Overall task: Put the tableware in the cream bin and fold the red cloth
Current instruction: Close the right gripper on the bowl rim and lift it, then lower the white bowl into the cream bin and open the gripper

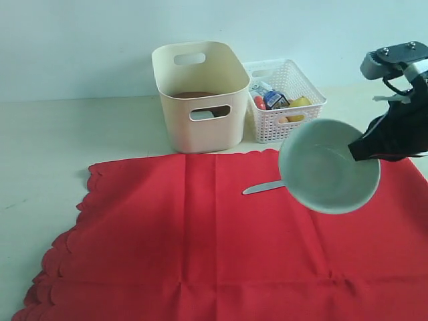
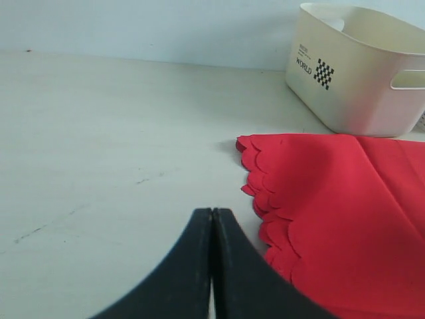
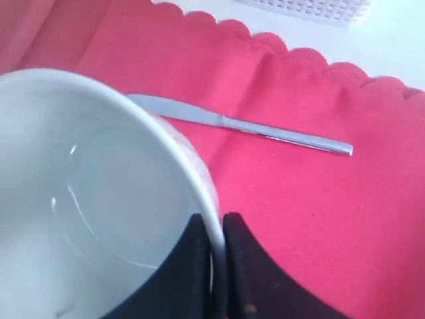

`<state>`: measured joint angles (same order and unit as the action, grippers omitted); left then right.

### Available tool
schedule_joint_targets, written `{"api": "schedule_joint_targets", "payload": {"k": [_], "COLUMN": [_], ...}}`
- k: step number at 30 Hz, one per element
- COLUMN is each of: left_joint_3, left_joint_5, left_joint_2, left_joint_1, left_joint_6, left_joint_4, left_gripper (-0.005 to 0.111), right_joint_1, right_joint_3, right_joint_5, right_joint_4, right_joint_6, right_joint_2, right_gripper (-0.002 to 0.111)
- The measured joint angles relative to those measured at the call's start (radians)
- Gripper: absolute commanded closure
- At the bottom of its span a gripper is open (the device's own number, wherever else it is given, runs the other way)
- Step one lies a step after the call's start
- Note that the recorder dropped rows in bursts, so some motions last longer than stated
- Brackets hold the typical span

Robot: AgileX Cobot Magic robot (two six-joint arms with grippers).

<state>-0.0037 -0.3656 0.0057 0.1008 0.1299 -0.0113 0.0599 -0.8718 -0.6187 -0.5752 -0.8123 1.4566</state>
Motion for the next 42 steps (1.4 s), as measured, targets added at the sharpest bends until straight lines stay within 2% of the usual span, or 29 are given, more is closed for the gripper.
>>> {"api": "schedule_joint_targets", "payload": {"k": [6, 10, 14, 20, 27, 33, 42], "left_joint_3": [0.000, 0.000, 0.000, 0.000, 0.000, 0.000, 0.000], "left_joint_5": [0.000, 0.000, 0.000, 0.000, 0.000, 0.000, 0.000], "left_joint_2": [0.000, 0.000, 0.000, 0.000, 0.000, 0.000, 0.000], "left_joint_1": [0.000, 0.000, 0.000, 0.000, 0.000, 0.000, 0.000], "left_joint_6": [0.000, 0.000, 0.000, 0.000, 0.000, 0.000, 0.000], "left_joint_4": [0.000, 0.000, 0.000, 0.000, 0.000, 0.000, 0.000], "left_gripper": [0.107, 0.107, 0.107, 0.107, 0.107, 0.107, 0.107], "right_joint_1": [0.000, 0.000, 0.000, 0.019, 0.095, 0.157, 0.228], "right_joint_3": [-0.129, -0.308, -0.499, -0.689, -1.008, -1.268, -1.453], "right_joint_5": [-0.068, -0.139, -0.161, -0.150, -0.138, -0.122, -0.114], "right_joint_4": [-0.202, -0.376, -0.401, -0.397, -0.287, -0.072, 0.124], "right_joint_6": [-0.007, -0.043, -0.047, -0.050, -0.013, 0.096, 0.137], "right_joint_2": [0.074, 0.165, 0.279, 0.438, 0.655, 0.856, 1.036], "right_gripper": [0.108, 0.108, 0.108, 0.108, 0.108, 0.108, 0.108]}}
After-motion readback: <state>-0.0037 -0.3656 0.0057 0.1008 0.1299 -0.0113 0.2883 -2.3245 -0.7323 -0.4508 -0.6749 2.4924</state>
